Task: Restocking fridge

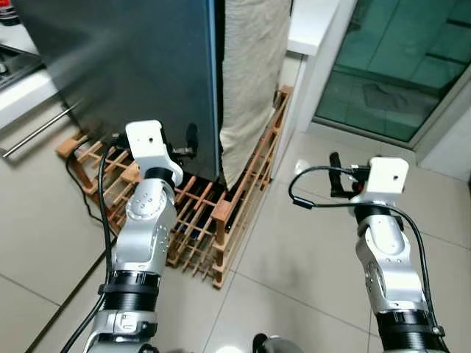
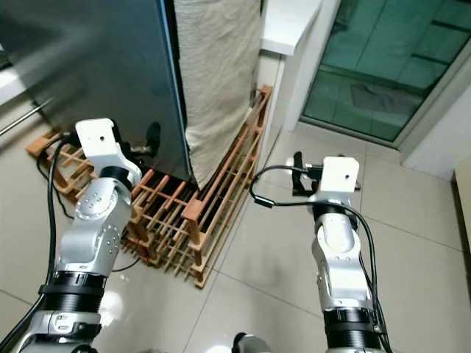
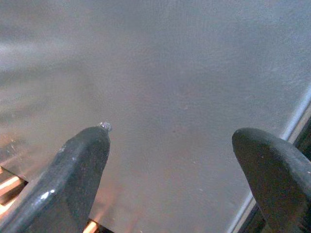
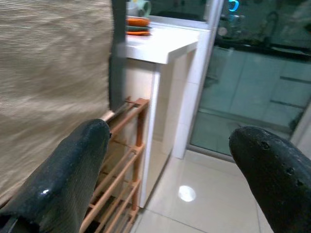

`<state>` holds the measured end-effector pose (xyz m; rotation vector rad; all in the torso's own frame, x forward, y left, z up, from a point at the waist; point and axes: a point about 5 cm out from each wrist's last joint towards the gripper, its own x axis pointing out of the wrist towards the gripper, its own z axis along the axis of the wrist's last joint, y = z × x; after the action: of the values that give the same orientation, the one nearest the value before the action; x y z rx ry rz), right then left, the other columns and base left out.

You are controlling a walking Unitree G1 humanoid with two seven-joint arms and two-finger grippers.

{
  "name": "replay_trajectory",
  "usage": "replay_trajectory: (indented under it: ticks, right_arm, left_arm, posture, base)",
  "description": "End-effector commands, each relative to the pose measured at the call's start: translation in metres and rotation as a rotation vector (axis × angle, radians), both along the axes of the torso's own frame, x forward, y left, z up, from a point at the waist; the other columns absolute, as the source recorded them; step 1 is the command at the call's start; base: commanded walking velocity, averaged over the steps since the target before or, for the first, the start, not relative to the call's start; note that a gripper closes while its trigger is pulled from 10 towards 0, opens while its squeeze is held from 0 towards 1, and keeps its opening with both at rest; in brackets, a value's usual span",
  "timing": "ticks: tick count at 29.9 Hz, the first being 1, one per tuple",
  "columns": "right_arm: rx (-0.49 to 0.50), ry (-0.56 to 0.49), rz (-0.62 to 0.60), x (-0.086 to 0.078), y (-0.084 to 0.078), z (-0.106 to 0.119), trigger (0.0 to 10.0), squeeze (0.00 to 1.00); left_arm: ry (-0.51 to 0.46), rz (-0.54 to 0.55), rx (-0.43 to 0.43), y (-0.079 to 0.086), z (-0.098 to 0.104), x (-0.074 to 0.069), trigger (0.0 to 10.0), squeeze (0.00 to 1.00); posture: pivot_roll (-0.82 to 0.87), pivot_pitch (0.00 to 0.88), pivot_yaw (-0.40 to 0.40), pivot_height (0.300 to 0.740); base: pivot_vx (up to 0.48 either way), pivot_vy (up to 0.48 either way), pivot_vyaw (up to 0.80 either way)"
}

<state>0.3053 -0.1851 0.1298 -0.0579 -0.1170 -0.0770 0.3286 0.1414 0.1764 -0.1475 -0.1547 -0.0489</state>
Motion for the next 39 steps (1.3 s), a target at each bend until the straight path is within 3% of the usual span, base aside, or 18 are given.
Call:
replay_trajectory:
  ticks: [1,13,21,28,39]
  right_arm:
    - [0.015,0.031,0.007,0.001,-0.001,-0.008,10.0,0.00]
    - [0.040,0.071,0.053,0.005,0.009,-0.017,10.0,0.00]
    - [0.050,0.067,0.069,0.006,0.012,-0.015,10.0,0.00]
    - [0.061,0.065,0.117,0.004,0.016,-0.012,10.0,0.00]
    - [0.049,0.094,0.215,-0.005,0.018,-0.016,10.0,0.00]
  left_arm:
    - [0.028,-0.136,0.004,-0.018,-0.002,-0.009,10.0,0.00]
    - [0.034,-0.334,-0.066,-0.061,0.008,-0.008,10.0,0.00]
    - [0.062,-0.307,-0.062,-0.068,0.002,0.011,10.0,0.00]
    - [0.051,-0.328,-0.122,-0.074,0.011,0.021,10.0,0.00]
    - [0.012,-0.395,-0.141,-0.092,0.024,0.027,10.0,0.00]
  posture:
    - [-0.04,0.044,0.002,0.740]
    - [-0.05,0.043,-0.008,0.740]
    - [-0.08,0.047,-0.006,0.740]
    - [-0.10,0.052,-0.004,0.740]
    - [-0.11,0.053,0.002,0.740]
  base:
    - [0.000,0.000,0.00]
    - [0.000,0.000,0.00]
    - [0.000,0.000,0.00]
    - [0.000,0.000,0.00]
    - [0.000,0.000,0.00]
